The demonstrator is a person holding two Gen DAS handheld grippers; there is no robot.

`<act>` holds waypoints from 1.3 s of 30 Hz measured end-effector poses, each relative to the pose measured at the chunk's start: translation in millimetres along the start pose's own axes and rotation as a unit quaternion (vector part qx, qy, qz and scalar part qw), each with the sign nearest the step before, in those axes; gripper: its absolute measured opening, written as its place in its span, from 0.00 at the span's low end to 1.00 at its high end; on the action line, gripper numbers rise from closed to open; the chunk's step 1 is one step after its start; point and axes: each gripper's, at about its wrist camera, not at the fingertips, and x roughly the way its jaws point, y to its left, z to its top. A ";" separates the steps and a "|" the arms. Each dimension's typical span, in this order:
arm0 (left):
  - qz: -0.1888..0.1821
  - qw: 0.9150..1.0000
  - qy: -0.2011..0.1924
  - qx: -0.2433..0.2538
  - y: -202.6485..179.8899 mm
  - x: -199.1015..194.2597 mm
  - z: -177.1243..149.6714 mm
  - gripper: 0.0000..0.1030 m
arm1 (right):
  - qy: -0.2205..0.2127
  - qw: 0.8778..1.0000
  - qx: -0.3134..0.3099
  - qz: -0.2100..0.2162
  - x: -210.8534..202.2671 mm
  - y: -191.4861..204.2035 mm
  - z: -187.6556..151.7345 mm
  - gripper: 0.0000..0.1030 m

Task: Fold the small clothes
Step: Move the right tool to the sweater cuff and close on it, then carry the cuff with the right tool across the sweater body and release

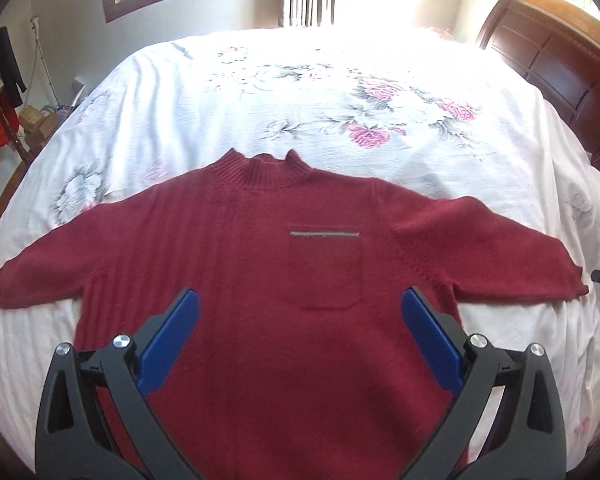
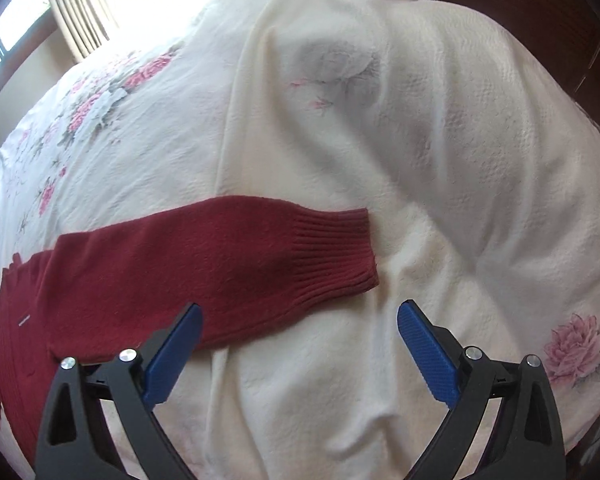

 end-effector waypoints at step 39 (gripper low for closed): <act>0.041 0.998 0.037 -0.023 42.4 59.4 1.1 0.97 | 0.003 0.999 0.040 0.023 28.3 -34.9 7.0 0.15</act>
